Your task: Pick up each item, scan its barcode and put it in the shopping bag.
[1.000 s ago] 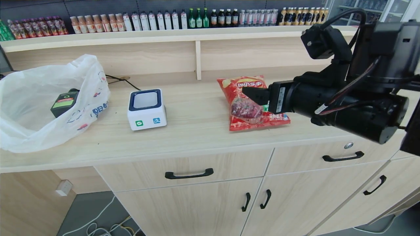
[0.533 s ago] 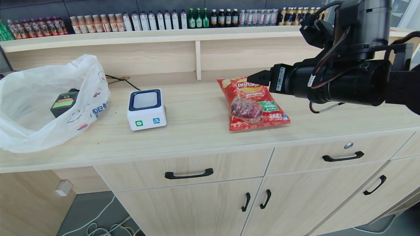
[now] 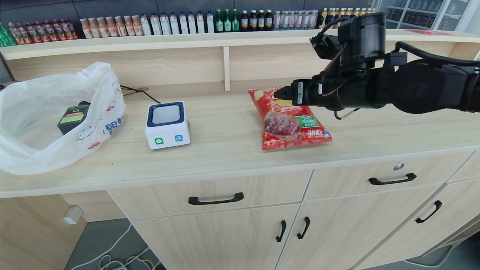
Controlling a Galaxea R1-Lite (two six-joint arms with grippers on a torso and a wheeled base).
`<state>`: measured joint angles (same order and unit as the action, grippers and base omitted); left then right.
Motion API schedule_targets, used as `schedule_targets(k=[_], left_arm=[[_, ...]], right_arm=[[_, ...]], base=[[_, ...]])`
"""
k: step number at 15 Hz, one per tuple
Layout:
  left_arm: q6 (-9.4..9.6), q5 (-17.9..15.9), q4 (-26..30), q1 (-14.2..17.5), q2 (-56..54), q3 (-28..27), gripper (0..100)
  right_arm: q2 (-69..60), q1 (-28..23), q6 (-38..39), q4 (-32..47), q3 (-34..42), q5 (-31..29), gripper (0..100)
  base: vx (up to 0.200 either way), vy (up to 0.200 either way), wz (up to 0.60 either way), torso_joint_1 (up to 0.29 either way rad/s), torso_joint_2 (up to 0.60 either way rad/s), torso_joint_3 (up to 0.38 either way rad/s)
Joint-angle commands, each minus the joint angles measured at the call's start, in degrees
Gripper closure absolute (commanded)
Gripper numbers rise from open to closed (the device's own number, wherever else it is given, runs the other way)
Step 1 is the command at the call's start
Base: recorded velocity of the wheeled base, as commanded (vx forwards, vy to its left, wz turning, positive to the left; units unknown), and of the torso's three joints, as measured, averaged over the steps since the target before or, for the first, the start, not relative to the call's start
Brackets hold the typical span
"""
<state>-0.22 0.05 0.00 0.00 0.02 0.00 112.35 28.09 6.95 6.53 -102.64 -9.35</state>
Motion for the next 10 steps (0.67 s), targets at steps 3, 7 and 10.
schedule_targets(k=[3,7,10], left_arm=[[-0.04,0.0,0.0,0.0,0.0,0.0,0],[-0.04,0.0,0.0,-0.1,0.0,0.0,0],[-0.04,0.0,0.0,0.0,0.0,0.0,0]], right_arm=[[3.8,-0.3,-0.9,0.4,-3.4,0.0,0],[5.4,-0.1,-2.6,1.3,-4.3,-0.1,0],[5.8,-0.1,-3.6,1.2,-4.1,-0.2,0]], base=[[0.0,0.0,0.0,0.0,0.0,0.0],[0.0,0.0,0.0,0.0,0.0,0.0],[0.0,0.0,0.0,0.0,0.0,0.0]])
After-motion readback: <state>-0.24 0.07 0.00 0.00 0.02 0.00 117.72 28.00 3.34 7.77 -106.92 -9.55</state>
